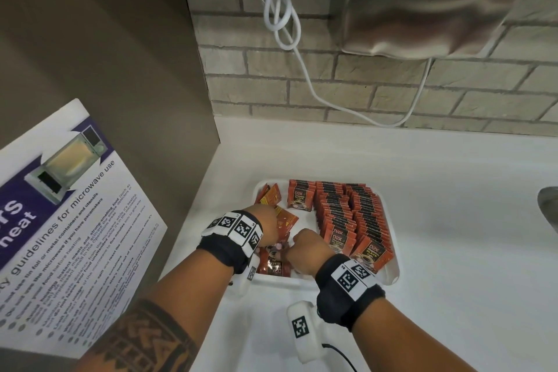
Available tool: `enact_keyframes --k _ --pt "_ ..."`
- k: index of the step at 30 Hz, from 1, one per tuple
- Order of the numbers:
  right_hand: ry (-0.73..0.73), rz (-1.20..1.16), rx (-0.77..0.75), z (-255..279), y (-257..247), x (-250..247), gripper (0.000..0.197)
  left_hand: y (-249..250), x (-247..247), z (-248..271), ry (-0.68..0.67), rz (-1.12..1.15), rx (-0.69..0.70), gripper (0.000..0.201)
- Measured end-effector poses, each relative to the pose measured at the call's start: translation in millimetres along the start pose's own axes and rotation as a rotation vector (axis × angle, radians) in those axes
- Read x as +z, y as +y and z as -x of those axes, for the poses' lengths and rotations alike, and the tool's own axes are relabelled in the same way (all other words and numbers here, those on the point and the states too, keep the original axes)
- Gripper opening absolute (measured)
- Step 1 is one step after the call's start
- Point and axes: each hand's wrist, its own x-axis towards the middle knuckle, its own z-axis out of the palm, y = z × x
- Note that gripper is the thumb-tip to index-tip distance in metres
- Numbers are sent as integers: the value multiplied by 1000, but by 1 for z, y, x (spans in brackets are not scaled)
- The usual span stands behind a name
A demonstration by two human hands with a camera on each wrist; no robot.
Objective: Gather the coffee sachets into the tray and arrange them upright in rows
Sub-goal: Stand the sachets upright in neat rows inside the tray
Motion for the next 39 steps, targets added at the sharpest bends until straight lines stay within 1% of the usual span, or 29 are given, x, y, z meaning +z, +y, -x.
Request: enact_keyframes --k 3,6,8,10,11,12,13,14,16,17,19,20,22,24,25,28,29,32,34,35,37,39 --pt "-37 13 15 -2 -2 -1 36 1 -2 3 0 2 -13 15" --pt "-59 -8 19 -8 -3 0 30 0 -2 4 9 16 -32 26" --pt "-80 -34 9 -11 -1 1 21 0 -3 5 1 19 -38 28" --pt "-78 -121 18 -10 -2 1 13 1 -4 6 -7 22 -39 29" --pt "-75 -144 22 -11 -2 3 16 1 -5 6 -18 15 -34 28" --pt "-71 -126 18 -13 -1 4 26 2 -7 7 -33 -3 -30 26" --pt "-80 -92 18 -14 -1 4 36 2 -8 7 -47 -18 -27 20" --pt "-90 -65 11 -14 -2 5 40 3 -10 9 -54 -26 -24 14" --pt "-99 -46 -1 -12 -6 4 38 2 -13 11 -44 -36 -27 13" --pt "-89 -40 -6 -12 -6 3 36 1 -13 11 -32 -36 -28 10" --pt "-67 -29 -9 -11 -6 2 34 -1 -15 12 -9 -29 -34 18" --pt "-60 -29 -8 -12 -6 1 34 -2 -16 12 1 -24 -37 16" --pt "-34 -72 6 -12 -4 0 32 -4 -19 13 60 14 -44 11" --pt "4 -129 20 -12 -2 -2 28 -6 -20 11 135 74 -55 13" --pt "15 -129 16 -11 -1 -4 29 -6 -20 10 169 92 -64 12" --pt "16 -83 -2 -6 0 -9 38 -6 -24 9 248 99 -70 8" --pt "15 -91 -7 -5 1 -12 38 -6 -23 7 273 87 -61 10" --pt "13 -135 -13 1 3 -19 35 -8 -17 -2 340 54 -29 34" --pt "14 -163 -18 3 6 -23 38 -8 -14 -6 358 -20 12 45" --pt "16 -171 -24 5 7 -24 37 -8 -12 -8 340 -48 14 48" --pt "13 -184 -28 7 8 -26 31 -10 -6 -14 263 -63 6 55" --pt "8 -194 -21 7 10 -25 30 -11 1 -20 185 -71 -76 67"
